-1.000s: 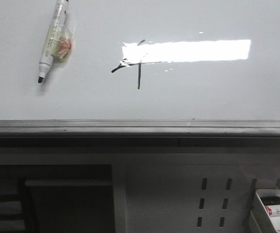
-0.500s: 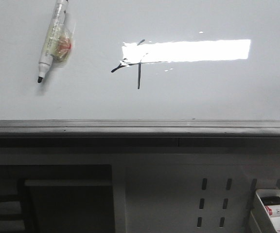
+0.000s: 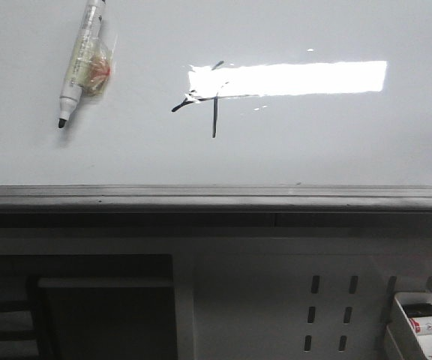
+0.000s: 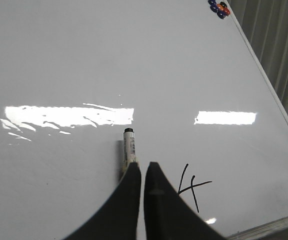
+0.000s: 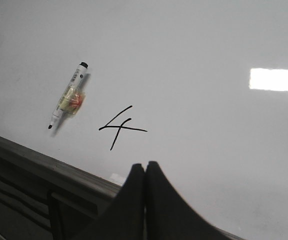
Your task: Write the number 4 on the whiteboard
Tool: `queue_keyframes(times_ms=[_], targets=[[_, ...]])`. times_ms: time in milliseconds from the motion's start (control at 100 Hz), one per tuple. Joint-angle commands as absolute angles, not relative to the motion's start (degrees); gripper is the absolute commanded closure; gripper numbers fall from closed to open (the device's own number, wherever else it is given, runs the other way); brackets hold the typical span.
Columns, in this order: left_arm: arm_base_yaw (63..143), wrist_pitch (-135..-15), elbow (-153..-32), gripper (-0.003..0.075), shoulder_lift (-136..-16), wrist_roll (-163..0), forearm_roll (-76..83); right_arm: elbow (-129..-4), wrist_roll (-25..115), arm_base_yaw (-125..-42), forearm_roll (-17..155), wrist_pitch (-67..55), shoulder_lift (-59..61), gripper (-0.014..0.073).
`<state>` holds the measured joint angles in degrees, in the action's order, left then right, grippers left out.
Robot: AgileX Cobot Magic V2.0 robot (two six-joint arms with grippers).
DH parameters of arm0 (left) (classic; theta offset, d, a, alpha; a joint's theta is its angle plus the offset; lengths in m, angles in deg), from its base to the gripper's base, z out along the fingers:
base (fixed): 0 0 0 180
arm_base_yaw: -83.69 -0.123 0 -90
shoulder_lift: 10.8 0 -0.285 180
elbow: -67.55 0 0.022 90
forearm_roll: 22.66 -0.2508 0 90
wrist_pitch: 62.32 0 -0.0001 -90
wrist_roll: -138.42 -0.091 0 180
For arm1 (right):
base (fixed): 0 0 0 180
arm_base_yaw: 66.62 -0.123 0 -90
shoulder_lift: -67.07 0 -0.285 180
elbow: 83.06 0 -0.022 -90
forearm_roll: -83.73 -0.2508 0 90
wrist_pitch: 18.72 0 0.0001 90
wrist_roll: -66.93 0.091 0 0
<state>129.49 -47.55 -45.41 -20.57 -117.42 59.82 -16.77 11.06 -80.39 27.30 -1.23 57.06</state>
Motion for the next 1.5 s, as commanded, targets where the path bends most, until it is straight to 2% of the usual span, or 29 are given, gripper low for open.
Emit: queue_keyframes(times_ms=[0, 190, 290, 480, 640, 1040, 1490], targets=[[129.6, -47.3, -46.9, 0.0741, -21.2, -117.4, 59.2, -18.3, 10.5, -80.0, 25.9, -4.1, 56.5, 0.0648], [129.6, -46.9, -46.7, 0.0741, -21.2, -117.4, 58.3, -18.3, 10.5, -80.0, 25.9, -4.1, 56.5, 0.0648], [127.8, -45.3, -46.3, 0.0741, -22.1, -111.8, 46.7, -18.3, 10.5, -80.0, 25.9, -4.1, 56.5, 0.0648], [113.3, -49.9, -46.2, 0.0741, -28.5, -88.1, 17.1, -18.3, 10.5, -80.0, 25.9, -4.1, 56.5, 0.0648], [102.4, -57.5, -45.8, 0.0741, -27.4, -63.1, -9.3, -18.3, 10.5, -80.0, 25.9, -4.1, 56.5, 0.0648], [92.1, -56.5, -35.1, 0.0741, -16.6, -52.3, -16.2, -18.3, 10.5, -80.0, 25.9, -4.1, 56.5, 0.0648], [91.5, -56.8, -33.6, 0.0741, -16.6, -51.0, -16.7, -18.3, 10.5, -80.0, 25.9, -4.2, 56.5, 0.0648]])
